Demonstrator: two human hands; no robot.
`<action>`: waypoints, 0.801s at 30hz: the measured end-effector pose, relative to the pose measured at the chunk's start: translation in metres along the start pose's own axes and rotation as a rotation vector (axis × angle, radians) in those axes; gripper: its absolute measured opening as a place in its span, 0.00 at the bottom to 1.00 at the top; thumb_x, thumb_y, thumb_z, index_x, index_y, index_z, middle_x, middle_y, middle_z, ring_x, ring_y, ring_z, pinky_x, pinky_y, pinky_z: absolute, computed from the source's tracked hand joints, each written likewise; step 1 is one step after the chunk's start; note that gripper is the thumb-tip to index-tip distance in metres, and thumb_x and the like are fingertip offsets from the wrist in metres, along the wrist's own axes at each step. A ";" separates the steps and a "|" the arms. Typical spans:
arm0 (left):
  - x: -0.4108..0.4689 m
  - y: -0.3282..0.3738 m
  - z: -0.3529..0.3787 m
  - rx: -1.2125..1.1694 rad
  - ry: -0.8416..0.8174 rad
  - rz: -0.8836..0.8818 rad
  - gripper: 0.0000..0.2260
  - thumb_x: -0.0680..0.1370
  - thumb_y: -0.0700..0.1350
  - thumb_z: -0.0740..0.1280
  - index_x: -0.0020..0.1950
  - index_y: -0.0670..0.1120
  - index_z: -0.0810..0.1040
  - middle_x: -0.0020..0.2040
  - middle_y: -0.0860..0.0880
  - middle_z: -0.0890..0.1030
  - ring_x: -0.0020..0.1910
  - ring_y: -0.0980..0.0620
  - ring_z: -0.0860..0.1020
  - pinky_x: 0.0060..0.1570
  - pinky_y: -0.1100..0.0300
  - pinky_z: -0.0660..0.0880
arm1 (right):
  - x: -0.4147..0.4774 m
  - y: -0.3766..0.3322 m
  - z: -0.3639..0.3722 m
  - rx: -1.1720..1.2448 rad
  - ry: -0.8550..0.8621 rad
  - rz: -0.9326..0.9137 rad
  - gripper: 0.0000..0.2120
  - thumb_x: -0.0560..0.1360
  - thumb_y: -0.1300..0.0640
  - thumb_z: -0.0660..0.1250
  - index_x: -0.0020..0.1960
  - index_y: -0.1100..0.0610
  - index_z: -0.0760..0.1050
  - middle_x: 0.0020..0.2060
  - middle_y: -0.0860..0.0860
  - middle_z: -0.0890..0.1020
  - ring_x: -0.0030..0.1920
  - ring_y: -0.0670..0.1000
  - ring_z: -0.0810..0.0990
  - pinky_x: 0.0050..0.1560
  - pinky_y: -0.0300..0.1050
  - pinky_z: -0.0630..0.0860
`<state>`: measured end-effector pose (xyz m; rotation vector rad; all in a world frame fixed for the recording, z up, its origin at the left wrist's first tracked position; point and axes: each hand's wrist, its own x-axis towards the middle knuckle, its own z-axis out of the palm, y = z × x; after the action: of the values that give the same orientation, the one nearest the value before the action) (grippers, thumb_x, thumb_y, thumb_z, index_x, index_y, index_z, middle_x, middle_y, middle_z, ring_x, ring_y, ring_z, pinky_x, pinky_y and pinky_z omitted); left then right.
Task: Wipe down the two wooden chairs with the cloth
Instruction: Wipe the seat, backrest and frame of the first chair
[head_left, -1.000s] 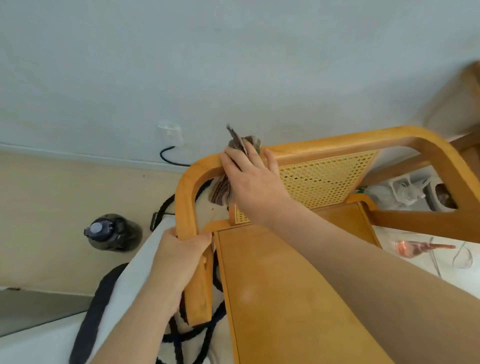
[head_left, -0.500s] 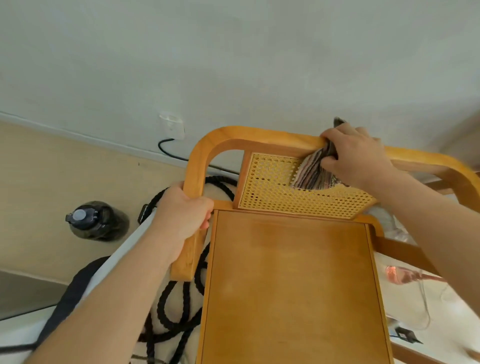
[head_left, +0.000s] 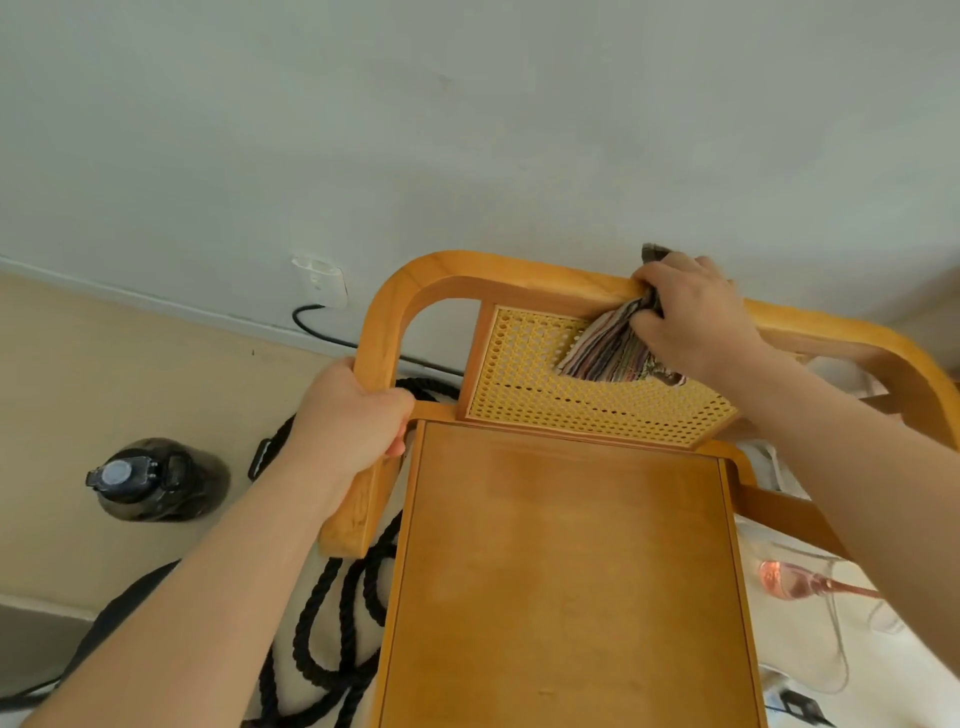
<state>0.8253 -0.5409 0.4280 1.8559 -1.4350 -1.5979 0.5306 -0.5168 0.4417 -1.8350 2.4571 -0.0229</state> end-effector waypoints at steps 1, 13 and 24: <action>0.007 0.005 0.002 0.010 0.009 0.013 0.04 0.72 0.35 0.64 0.43 0.43 0.75 0.33 0.44 0.77 0.26 0.53 0.75 0.30 0.59 0.77 | 0.006 0.002 -0.001 -0.003 0.009 0.015 0.16 0.73 0.60 0.62 0.60 0.59 0.75 0.57 0.58 0.76 0.56 0.63 0.70 0.53 0.58 0.70; 0.041 0.035 0.015 0.072 0.051 0.043 0.03 0.71 0.37 0.63 0.43 0.43 0.73 0.35 0.42 0.78 0.25 0.49 0.78 0.38 0.49 0.80 | 0.044 0.015 0.014 -0.114 0.016 0.079 0.16 0.75 0.60 0.58 0.62 0.60 0.69 0.58 0.60 0.71 0.58 0.65 0.69 0.59 0.60 0.65; 0.031 0.029 0.013 0.350 0.255 0.206 0.12 0.73 0.51 0.64 0.36 0.43 0.76 0.33 0.43 0.82 0.32 0.43 0.81 0.37 0.50 0.79 | -0.004 0.043 0.029 -0.136 0.149 0.076 0.41 0.69 0.73 0.64 0.77 0.65 0.49 0.76 0.62 0.55 0.73 0.69 0.56 0.74 0.62 0.54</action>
<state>0.7959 -0.5749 0.4278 1.9301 -1.8018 -1.0226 0.4927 -0.4995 0.4101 -1.8524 2.6910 0.0120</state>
